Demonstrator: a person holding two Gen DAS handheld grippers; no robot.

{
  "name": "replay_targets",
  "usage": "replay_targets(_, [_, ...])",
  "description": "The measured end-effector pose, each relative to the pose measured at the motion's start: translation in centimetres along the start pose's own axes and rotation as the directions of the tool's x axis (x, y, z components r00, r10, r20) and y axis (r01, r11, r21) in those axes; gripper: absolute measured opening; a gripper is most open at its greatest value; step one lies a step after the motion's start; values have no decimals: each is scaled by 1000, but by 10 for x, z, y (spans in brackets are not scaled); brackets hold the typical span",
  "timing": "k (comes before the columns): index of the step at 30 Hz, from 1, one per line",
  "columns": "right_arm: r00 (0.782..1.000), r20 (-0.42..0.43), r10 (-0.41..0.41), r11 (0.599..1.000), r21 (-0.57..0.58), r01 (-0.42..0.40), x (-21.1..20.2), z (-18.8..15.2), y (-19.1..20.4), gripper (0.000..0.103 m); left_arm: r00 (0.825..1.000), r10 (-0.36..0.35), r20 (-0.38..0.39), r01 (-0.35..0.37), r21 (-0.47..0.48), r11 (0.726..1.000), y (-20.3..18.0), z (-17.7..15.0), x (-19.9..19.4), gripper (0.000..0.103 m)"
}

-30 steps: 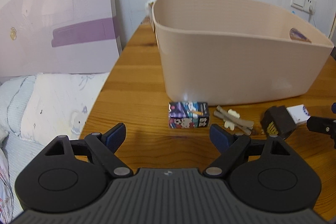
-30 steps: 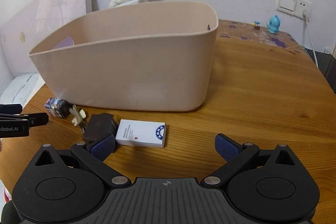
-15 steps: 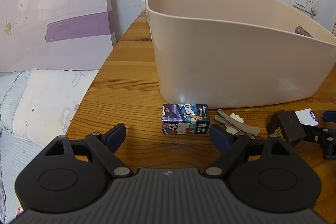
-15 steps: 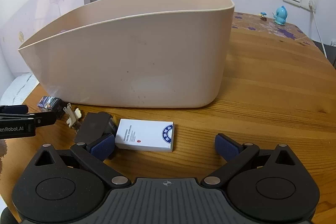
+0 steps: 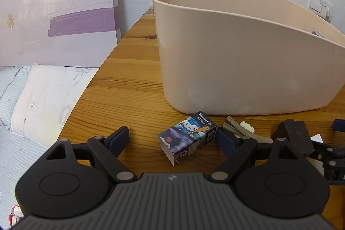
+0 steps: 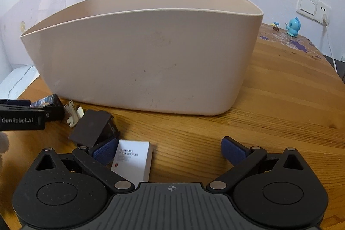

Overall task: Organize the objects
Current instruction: 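Return both tools to the table toward the small cartoon box and white card box, then grasp the small cartoon box with left tool while right grasps white card box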

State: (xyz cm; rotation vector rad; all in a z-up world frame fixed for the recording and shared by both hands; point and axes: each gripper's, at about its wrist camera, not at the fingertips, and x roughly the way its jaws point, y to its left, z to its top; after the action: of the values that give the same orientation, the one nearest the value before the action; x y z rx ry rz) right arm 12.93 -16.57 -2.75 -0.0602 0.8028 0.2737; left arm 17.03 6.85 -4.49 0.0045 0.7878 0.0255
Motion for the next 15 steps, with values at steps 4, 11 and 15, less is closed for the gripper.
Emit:
replay_targets(4, [1000, -15, -5, 1000, -31, 4, -9, -10, -4, 103, 1000, -4, 7, 4, 11, 1000, 2, -2, -1, 88])
replay_targets(11, [1000, -8, -5, 998, -67, 4, -14, -16, 0, 97, 1000, -18, 24, 17, 16, 1000, 4, 0, -4, 65])
replay_targets(15, [1000, 4, 17, 996, -84, -17, -21, -19, 0, 81, 999, -27, 34, 26, 46, 999, 0, -1, -8, 55])
